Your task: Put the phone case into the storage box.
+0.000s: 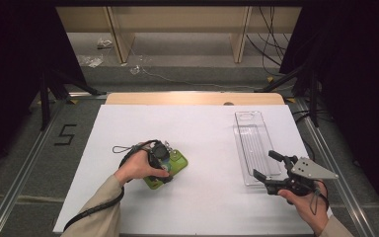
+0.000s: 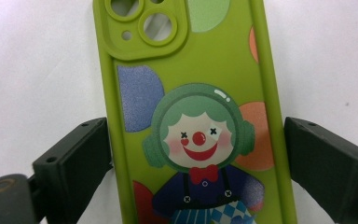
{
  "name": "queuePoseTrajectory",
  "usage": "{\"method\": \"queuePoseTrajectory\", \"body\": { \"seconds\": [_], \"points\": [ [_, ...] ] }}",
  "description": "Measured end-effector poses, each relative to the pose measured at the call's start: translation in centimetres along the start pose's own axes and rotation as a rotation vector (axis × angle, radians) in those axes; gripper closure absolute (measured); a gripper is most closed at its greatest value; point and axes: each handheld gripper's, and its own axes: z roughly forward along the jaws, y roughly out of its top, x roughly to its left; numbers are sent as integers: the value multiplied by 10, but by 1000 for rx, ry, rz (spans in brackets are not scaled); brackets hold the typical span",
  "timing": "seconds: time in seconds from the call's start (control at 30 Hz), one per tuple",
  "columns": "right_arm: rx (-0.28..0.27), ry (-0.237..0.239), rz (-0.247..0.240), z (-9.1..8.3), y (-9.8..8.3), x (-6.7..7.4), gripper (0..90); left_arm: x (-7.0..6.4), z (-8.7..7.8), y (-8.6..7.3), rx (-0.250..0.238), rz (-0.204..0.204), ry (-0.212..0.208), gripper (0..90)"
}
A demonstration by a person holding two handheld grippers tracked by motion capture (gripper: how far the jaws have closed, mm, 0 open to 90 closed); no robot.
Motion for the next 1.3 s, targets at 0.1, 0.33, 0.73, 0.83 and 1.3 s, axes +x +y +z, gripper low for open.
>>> {"method": "queuePoseTrajectory", "body": {
  "seconds": [0.1,0.33,0.73,0.83,1.3],
  "points": [
    [1,1,0,0,0,0,149,0,0,0,1,2,-4,89],
    [2,2,-1,0,0,0,148,1,-1,1,7,-2,-4,101],
    [0,1,0,0,0,0,149,1,-1,3,26,-8,-1,130],
    [0,2,0,0,0,0,149,1,-2,4,32,-9,0,144],
    [-1,2,0,0,0,0,149,-1,-3,4,35,-18,5,158]
  ]
}}
